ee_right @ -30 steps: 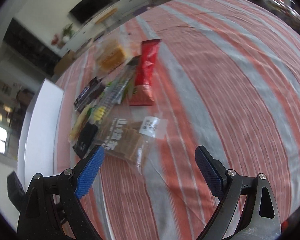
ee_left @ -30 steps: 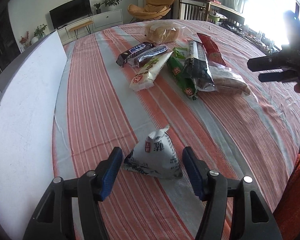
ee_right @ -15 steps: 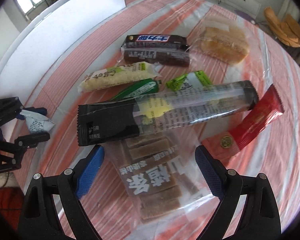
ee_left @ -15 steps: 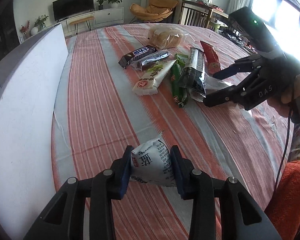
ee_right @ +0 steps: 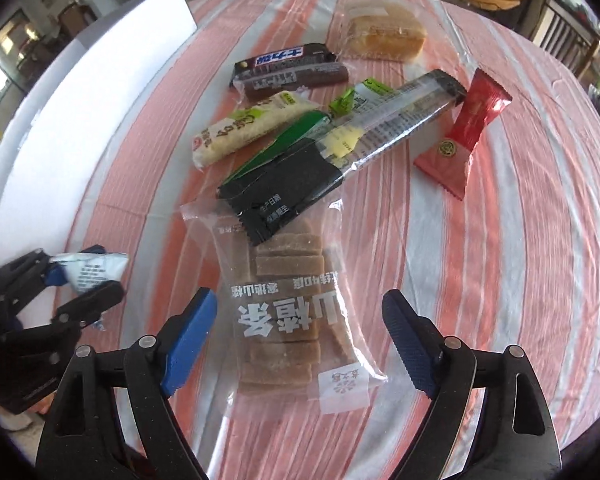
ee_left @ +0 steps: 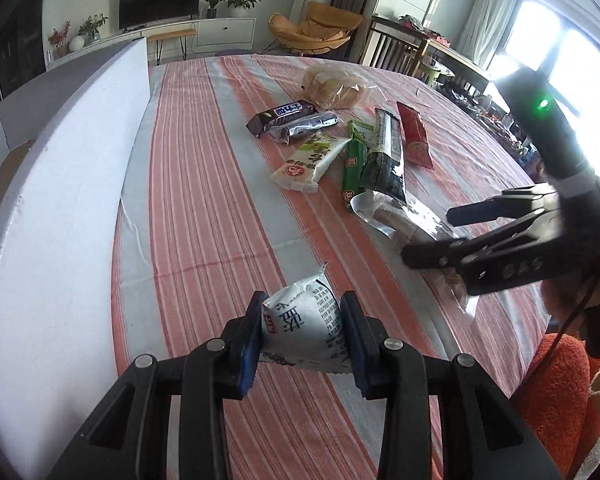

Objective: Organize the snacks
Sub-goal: 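Lift the white pack with the left tool while the right tool grasps the clear hawthorn-bar bag, then carry the hawthorn bag into the cardboard box and open the right tool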

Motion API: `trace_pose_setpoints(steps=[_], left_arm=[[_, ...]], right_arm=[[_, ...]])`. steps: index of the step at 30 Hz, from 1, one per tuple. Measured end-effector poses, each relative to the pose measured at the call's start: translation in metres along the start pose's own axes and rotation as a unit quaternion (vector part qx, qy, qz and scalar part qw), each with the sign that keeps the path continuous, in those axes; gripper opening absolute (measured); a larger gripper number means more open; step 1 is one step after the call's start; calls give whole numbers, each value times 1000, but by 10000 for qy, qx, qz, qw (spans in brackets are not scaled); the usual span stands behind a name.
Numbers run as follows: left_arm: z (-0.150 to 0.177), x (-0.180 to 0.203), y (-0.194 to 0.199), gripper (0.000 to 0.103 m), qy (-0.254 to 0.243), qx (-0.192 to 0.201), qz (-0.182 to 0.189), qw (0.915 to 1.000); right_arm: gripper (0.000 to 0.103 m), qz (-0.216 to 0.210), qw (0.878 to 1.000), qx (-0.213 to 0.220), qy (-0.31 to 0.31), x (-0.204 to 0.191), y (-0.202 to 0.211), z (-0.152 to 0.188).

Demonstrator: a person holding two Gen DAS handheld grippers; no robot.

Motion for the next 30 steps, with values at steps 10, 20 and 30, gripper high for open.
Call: trace_pose_setpoints(steps=[10, 20, 30], left_arm=[[7, 7, 23, 37, 31, 25, 188, 9998], [4, 29, 53, 36, -109, 251, 462, 9986], [-1, 41, 86, 36, -188, 457, 734, 9961]], right_arm=[[97, 474, 9967, 401, -523, -1, -38, -2], [52, 453, 9951, 580, -655, -8, -35, 24], [49, -1229, 9624, 1172, -2121, 28, 8, 45]])
Point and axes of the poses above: each gripper's, at about its wrist camera, not at the fingertips, and y roughly against the way its jaws point, x to its right, z to its underside, the point moved 7 cm from there along -y, roughly the way its jaws point, and after that the axes turned 7 degrees about y, right-handed, at the moved point
